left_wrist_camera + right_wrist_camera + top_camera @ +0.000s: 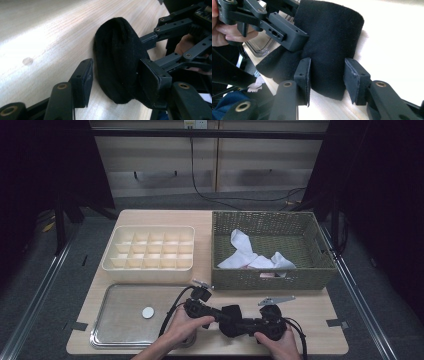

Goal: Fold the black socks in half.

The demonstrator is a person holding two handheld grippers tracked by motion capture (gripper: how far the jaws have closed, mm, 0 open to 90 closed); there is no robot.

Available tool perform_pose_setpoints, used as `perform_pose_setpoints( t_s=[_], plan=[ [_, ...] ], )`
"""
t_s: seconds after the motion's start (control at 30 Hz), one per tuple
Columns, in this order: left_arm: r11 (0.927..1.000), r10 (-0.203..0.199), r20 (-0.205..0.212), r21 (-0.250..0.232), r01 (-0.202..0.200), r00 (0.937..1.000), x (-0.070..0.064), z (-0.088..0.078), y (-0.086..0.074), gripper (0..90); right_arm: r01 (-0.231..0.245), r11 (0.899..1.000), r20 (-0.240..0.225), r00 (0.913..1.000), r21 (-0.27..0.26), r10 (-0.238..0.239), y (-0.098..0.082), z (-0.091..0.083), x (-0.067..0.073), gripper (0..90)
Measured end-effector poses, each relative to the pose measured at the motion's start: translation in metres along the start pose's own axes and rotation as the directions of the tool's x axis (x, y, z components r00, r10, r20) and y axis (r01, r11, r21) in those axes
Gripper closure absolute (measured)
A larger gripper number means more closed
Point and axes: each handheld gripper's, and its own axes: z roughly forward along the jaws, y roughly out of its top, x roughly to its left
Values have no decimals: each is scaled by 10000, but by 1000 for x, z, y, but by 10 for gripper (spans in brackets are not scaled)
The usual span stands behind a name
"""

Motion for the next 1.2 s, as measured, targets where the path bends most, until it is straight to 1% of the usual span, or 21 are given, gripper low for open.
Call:
perform_pose_setpoints(
  t_s=[0.03, 0.1, 0.13, 0.17, 0.2, 0.33, 0.43, 0.5, 0.57, 0.6, 0.63, 0.7, 0.77, 0.8, 0.83, 0.87, 0.9, 0.97, 1.03, 1.07, 1.2],
  plan=[
    [9999, -100, 45, -67, 101, 9999, 0, 1, 0, 462, -27, 10000, -7, 10000, 11, 27, 0, 0, 0, 600],
    [9996, -269, 347, -66, 271, 9990, 2, 3, 0, 488, -62, 10000, -46, 10000, -16, 62, -1, 0, 0, 612],
    [9997, -234, 301, -88, 237, 9993, 1, 4, 0, 500, -36, 10000, -29, 10000, -35, 36, -1, 0, 0, 617],
    [9995, -288, 357, -121, 293, 9989, 0, 6, 0, 507, 16, 10000, -32, 10000, -52, -16, -2, 0, 0, 619],
    [9999, -145, 295, -64, 147, 9995, 0, 6, 1, 513, 22, 10000, -39, 10000, -51, -22, -2, 0, 0, 620],
    [9994, -285, 624, -153, 296, 9976, 1, 6, 2, 639, 15, 9999, -71, 10000, -109, -15, -3, -1, 0, 617],
    [10000, 45, 589, -36, -43, 9983, -1, 3, 4, 671, -98, 9999, -149, 9998, -127, 96, -3, -1, -1, 586],
    [9998, 139, 598, -144, -131, 9981, -3, 3, 5, 675, -87, 9999, -248, 9997, -137, 83, -2, -3, -3, 559],
    [9997, 239, 573, -105, -234, 9981, -3, 2, 5, 675, 17, 9998, -156, 9999, -183, -20, -1, -7, -4, 529],
    [9998, 167, 581, -145, -159, 9982, -3, 2, 5, 675, 12, 9998, -167, 9999, -219, -15, 0, -9, -4, 520],
    [9997, 196, 600, -123, -189, 9980, -3, 2, 5, 675, -3, 9995, -195, 9998, -305, -3, 0, -10, -5, 520],
    [9992, 356, 515, -182, -347, 9980, -4, 1, 6, 674, -18, 9994, -148, 9999, -350, 13, 1, -13, -6, 505],
    [9991, 376, 485, -207, -367, 9981, -5, -1, 6, 674, -50, 9988, -210, 9998, -482, 40, 1, -17, -8, 493],
    [9988, 437, 459, -226, -427, 9980, -5, -3, 6, 674, -56, 9985, -177, 9998, -540, 46, 2, -19, -8, 484],
    [9988, 401, 424, -300, -388, 9983, -6, -3, 6, 674, -91, 9975, -133, 9999, -702, 82, 3, -23, -9, 464],
    [9982, 548, 432, -269, -537, 9976, -7, -5, 7, 674, -94, 9965, -165, 9998, -829, 81, 3, -26, -10, 463],
    [9980, 589, 486, -246, -578, 9971, -8, -6, 8, 674, -113, 9955, -114, 9999, -944, 102, 4, -29, -11, 462],
    [9971, 712, 456, -300, -698, 9964, -11, -9, 9, 674, -234, 9933, -52, 9997, -1133, 230, 4, -34, -15, 448],
    [9956, 887, 361, -324, -876, 9954, -12, -13, 10, 674, -310, 9926, 31, 9995, -1174, 316, 3, -37, -17, 447],
    [9962, 809, 391, -347, -796, 9960, -12, -14, 11, 674, -381, 9917, 29, 9992, -1228, 387, 2, -39, -18, 444],
    [9959, 826, 373, -389, -812, 9959, -11, -21, 11, 674, -425, 9899, 82, 9990, -1351, 440, 3, -42, -20, 428]
  ],
)
